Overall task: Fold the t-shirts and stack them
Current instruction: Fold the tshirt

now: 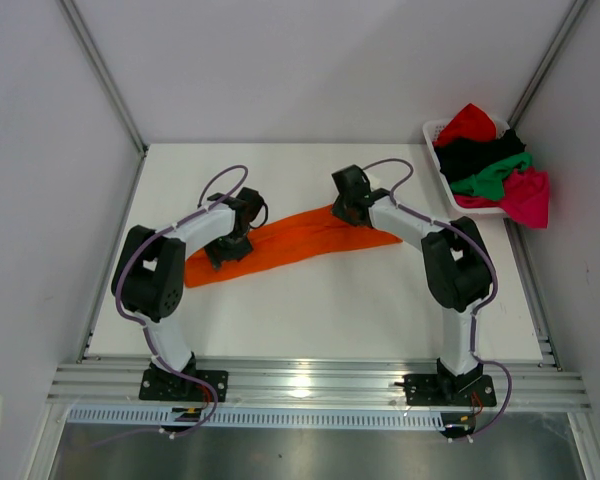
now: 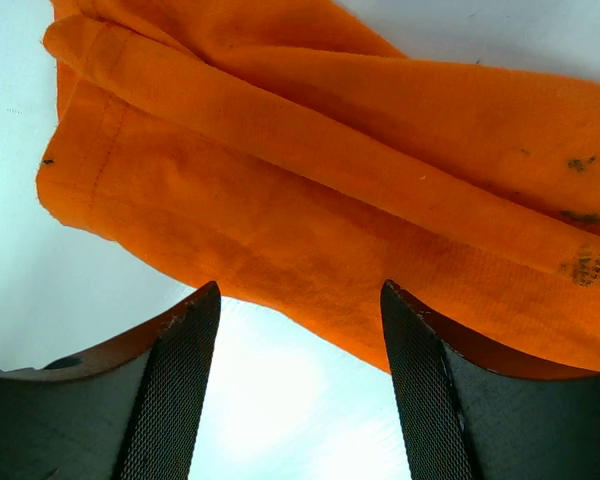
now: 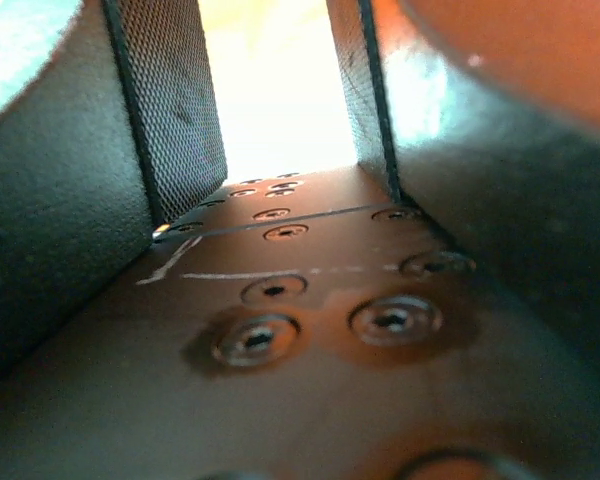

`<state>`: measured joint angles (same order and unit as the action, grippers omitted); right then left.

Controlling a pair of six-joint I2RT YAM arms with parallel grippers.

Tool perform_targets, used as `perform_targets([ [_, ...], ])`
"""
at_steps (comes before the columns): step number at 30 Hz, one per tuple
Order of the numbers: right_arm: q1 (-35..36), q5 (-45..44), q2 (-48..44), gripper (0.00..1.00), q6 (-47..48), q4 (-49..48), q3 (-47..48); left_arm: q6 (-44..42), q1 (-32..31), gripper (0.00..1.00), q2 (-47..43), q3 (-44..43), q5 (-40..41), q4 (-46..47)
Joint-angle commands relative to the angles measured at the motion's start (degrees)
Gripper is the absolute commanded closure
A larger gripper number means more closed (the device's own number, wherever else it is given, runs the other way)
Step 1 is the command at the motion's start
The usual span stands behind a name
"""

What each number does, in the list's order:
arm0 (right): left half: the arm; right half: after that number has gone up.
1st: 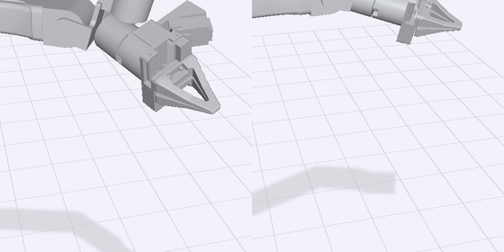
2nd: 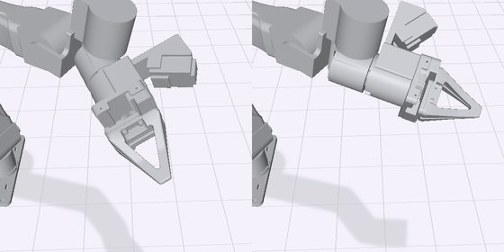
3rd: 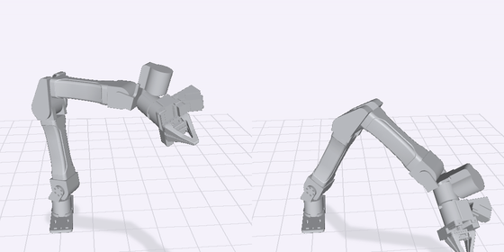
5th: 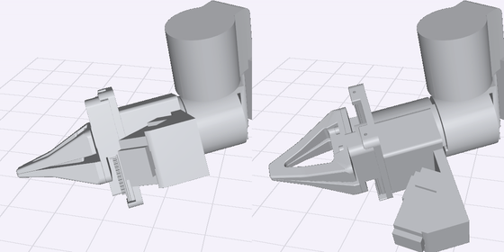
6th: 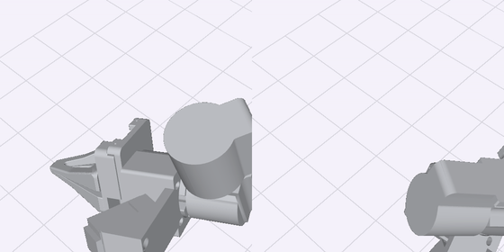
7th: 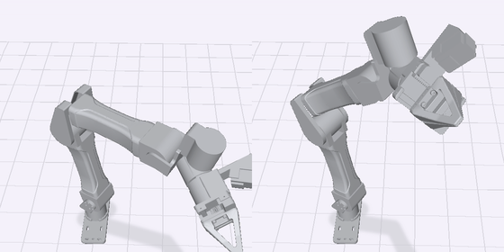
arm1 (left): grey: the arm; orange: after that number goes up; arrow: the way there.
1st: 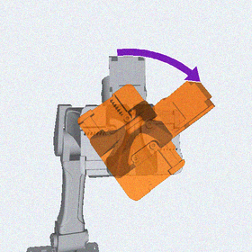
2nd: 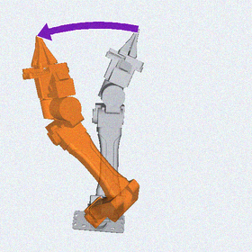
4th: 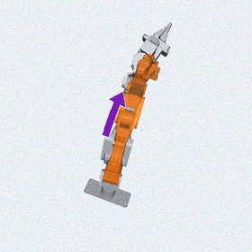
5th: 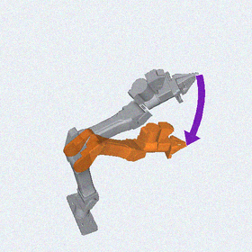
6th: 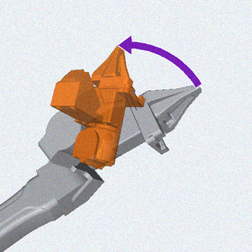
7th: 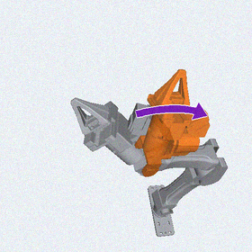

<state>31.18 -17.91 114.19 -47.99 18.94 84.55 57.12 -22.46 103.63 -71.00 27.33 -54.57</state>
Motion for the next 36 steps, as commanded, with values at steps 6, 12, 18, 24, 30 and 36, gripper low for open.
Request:
perform_targets([
  [6,-0.1,-1.8,0.1,0.63,-0.7,0.0,-1.5,0.7,-0.6,0.32,0.2,-1.3,1.6,0.3],
  [12,-0.3,-0.7,1.6,0.90,-0.4,-1.4,-1.7,0.6,-0.5,0.32,0.1,-1.2,1.5,0.2],
  [18,-0.6,-0.3,2.0,0.98,0.0,-2.1,-1.8,0.6,-0.6,0.32,0.1,-1.2,1.6,0.3],
  [24,-0.8,-0.4,1.2,1.00,0.6,-3.0,-2.8,0.7,-0.5,0.32,0.2,-1.3,1.6,0.2],
  [30,-0.9,-0.8,1.5,1.00,1.8,-4.3,-2.3,0.8,-0.5,0.32,0.1,-1.2,1.5,0.2],
  [36,-0.8,-1.4,1.7,1.00,2.5,-4.1,-1.5,0.8,-0.5,0.32,0.1,-1.2,1.7,0.2],
])
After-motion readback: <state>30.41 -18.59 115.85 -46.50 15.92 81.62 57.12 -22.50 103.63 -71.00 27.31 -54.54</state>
